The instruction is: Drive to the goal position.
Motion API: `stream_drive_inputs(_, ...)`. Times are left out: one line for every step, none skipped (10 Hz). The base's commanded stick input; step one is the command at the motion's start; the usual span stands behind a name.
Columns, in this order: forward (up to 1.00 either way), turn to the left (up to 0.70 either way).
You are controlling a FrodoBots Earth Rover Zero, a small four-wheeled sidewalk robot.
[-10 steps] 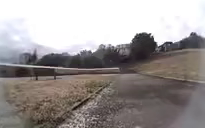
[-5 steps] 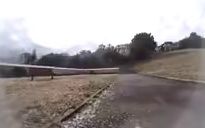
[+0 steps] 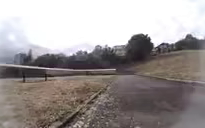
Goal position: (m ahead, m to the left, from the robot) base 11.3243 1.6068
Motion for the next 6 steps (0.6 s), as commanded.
stream_drive_inputs(0.7, -0.14)
stream_drive_inputs(0.7, -0.14)
stream_drive_inputs(0.7, -0.14)
stream_drive_inputs(0.7, -0.14)
stream_drive_inputs(0.7, -0.13)
stream_drive_inputs(0.7, -0.11)
